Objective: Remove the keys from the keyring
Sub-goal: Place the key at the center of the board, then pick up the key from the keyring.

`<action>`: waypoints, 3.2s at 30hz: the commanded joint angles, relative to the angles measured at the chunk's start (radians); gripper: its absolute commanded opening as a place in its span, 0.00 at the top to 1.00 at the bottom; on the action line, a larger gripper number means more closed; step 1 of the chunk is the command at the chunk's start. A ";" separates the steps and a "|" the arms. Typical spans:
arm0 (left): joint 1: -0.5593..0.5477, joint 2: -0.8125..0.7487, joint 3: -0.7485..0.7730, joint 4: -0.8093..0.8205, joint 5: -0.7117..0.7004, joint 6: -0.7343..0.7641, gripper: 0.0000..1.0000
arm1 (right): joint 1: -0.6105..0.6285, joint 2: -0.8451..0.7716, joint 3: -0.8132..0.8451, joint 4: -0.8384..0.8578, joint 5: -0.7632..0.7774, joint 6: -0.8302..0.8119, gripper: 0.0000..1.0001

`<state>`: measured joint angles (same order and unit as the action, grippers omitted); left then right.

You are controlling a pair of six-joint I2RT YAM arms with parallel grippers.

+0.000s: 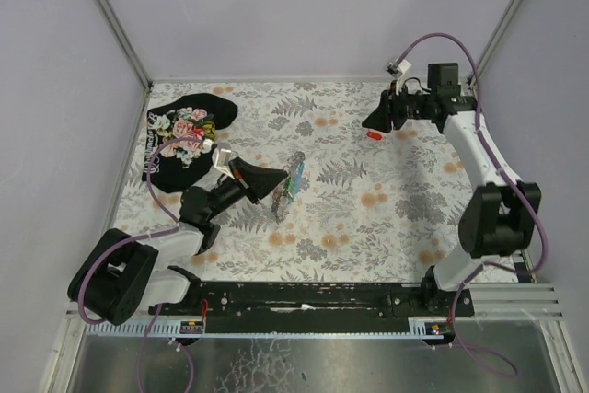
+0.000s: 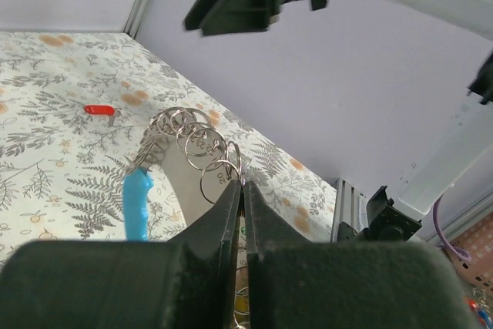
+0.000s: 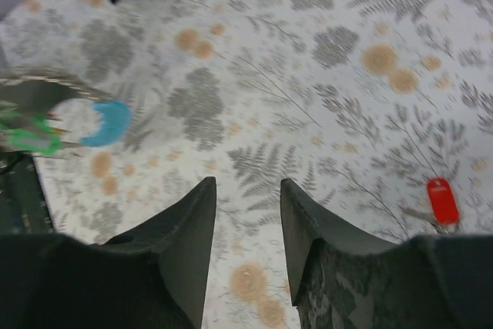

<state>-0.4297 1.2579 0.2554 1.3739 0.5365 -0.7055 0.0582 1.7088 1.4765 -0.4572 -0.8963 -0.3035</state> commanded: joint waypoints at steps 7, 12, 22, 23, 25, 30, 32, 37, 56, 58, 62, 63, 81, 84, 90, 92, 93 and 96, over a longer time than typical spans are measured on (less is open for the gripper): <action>0.007 -0.056 0.024 -0.089 0.004 -0.027 1.00 | 0.009 -0.371 -0.193 0.026 -0.348 0.057 0.49; 0.008 -0.066 0.046 -0.161 0.006 -0.026 1.00 | 0.009 -0.490 -0.401 0.324 -0.508 0.213 0.44; 0.006 -0.054 0.054 -0.182 -0.002 -0.063 1.00 | 0.027 -0.481 -0.530 0.662 -0.561 0.457 0.43; 0.006 -0.051 0.055 -0.185 -0.002 -0.063 1.00 | 0.038 -0.479 -0.533 0.666 -0.554 0.457 0.43; 0.005 -0.044 0.057 -0.181 0.000 -0.066 1.00 | 0.062 -0.476 -0.541 0.676 -0.543 0.457 0.43; 0.001 -0.040 0.061 -0.142 0.001 -0.095 1.00 | 0.127 -0.455 -0.570 0.745 -0.502 0.513 0.42; -0.004 -0.047 0.063 -0.111 0.003 -0.112 1.00 | 0.155 -0.440 -0.616 0.875 -0.470 0.611 0.42; -0.026 -0.077 0.092 -0.068 0.002 -0.133 1.00 | 0.223 -0.373 -0.717 1.355 -0.427 0.976 0.42; -0.213 -0.095 0.227 -0.017 0.040 0.193 1.00 | 0.289 -0.368 -0.718 1.644 -0.433 1.191 0.44; -0.224 -0.080 0.232 -0.005 0.031 0.203 1.00 | 0.291 -0.375 -0.723 1.645 -0.432 1.193 0.44; -0.227 -0.057 0.240 0.007 0.016 0.207 1.00 | 0.291 -0.385 -0.726 1.614 -0.441 1.168 0.46; -0.227 -0.053 0.239 0.012 0.013 0.208 1.00 | 0.290 -0.388 -0.724 1.590 -0.443 1.152 0.47; -0.230 0.017 0.235 0.168 -0.125 0.105 1.00 | 0.274 -0.352 -0.713 1.569 -0.456 1.164 0.47; -0.239 0.029 0.231 0.213 -0.159 0.109 1.00 | 0.275 -0.342 -0.719 1.640 -0.435 1.226 0.47; -0.262 0.068 0.266 0.216 -0.158 0.118 1.00 | 0.274 -0.322 -0.721 1.705 -0.381 1.300 0.47; -0.266 0.076 0.275 0.215 -0.157 0.121 1.00 | 0.275 -0.314 -0.723 1.733 -0.360 1.334 0.47; -0.267 0.079 0.277 0.215 -0.158 0.121 1.00 | 0.276 -0.310 -0.726 1.768 -0.352 1.361 0.47; -0.273 0.083 0.281 0.215 -0.162 0.124 1.00 | 0.276 -0.299 -0.728 1.844 -0.344 1.425 0.48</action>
<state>-0.6922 1.3411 0.4999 1.4673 0.4030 -0.5838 0.3283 1.3998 0.7471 1.2186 -1.2846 1.0126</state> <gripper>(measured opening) 0.007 0.527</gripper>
